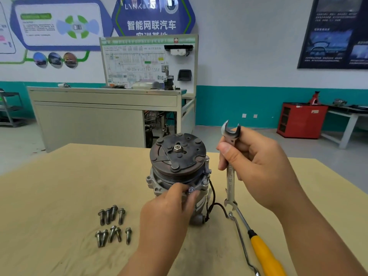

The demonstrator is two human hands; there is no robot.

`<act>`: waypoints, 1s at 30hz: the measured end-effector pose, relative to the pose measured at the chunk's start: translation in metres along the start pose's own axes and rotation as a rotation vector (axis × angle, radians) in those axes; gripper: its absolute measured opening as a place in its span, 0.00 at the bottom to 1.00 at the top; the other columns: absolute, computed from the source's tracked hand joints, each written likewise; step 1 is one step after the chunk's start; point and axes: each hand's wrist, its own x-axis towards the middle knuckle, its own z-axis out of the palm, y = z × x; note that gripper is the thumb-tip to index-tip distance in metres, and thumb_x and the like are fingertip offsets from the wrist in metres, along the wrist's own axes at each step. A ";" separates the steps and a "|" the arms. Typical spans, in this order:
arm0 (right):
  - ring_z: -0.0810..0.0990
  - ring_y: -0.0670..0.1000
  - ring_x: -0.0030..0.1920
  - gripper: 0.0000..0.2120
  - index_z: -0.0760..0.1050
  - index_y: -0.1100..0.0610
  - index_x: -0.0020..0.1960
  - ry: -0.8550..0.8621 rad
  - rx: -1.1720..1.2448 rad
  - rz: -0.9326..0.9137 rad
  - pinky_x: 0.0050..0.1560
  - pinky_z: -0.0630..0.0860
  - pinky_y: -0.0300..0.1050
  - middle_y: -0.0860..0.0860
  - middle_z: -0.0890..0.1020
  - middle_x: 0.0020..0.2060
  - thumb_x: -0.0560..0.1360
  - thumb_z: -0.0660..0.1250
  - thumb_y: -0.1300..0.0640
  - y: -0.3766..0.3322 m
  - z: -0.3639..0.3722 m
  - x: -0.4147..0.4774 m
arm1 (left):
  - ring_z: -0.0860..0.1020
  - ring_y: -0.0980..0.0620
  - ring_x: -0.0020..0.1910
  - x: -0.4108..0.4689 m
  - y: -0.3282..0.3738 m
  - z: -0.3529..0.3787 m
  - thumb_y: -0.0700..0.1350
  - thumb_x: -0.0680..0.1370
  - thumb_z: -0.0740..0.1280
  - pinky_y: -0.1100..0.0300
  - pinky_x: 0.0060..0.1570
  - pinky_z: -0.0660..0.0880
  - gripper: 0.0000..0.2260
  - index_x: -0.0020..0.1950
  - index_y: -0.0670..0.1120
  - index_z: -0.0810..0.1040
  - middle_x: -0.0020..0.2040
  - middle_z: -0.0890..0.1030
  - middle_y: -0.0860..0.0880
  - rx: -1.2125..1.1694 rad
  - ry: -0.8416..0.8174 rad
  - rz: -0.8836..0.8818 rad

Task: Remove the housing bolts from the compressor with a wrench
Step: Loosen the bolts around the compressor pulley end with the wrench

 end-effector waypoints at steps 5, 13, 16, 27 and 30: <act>0.74 0.44 0.30 0.07 0.74 0.51 0.40 -0.037 0.026 0.039 0.30 0.70 0.36 0.48 0.80 0.32 0.77 0.62 0.54 0.006 0.008 -0.003 | 0.74 0.56 0.20 -0.001 0.007 0.006 0.43 0.62 0.81 0.61 0.20 0.72 0.11 0.34 0.45 0.80 0.22 0.76 0.53 -0.125 -0.006 -0.166; 0.74 0.40 0.28 0.05 0.74 0.54 0.42 -0.012 0.106 0.032 0.32 0.69 0.28 0.51 0.81 0.35 0.76 0.62 0.56 0.008 0.007 -0.002 | 0.77 0.53 0.23 -0.003 0.015 0.011 0.54 0.68 0.75 0.57 0.25 0.75 0.13 0.35 0.45 0.78 0.24 0.78 0.53 -0.209 0.109 -0.280; 0.75 0.40 0.29 0.05 0.74 0.53 0.42 -0.014 0.100 0.042 0.33 0.69 0.28 0.50 0.81 0.35 0.76 0.62 0.57 0.007 0.007 -0.002 | 0.78 0.56 0.25 -0.009 0.014 0.006 0.59 0.68 0.73 0.57 0.27 0.76 0.17 0.43 0.46 0.82 0.25 0.79 0.54 -0.260 0.071 -0.307; 0.77 0.42 0.29 0.05 0.74 0.48 0.43 -0.022 0.072 0.080 0.33 0.69 0.28 0.48 0.81 0.35 0.75 0.61 0.55 0.006 0.010 -0.004 | 0.72 0.61 0.23 -0.014 0.013 0.008 0.44 0.73 0.71 0.75 0.29 0.66 0.06 0.50 0.49 0.84 0.21 0.73 0.58 -0.463 0.006 -0.365; 0.76 0.42 0.29 0.05 0.74 0.48 0.43 -0.034 0.065 0.098 0.33 0.69 0.29 0.48 0.81 0.35 0.75 0.61 0.55 0.009 0.011 -0.004 | 0.72 0.64 0.21 -0.015 0.013 0.009 0.40 0.73 0.73 0.75 0.29 0.67 0.08 0.46 0.53 0.82 0.21 0.74 0.59 -0.546 0.005 -0.423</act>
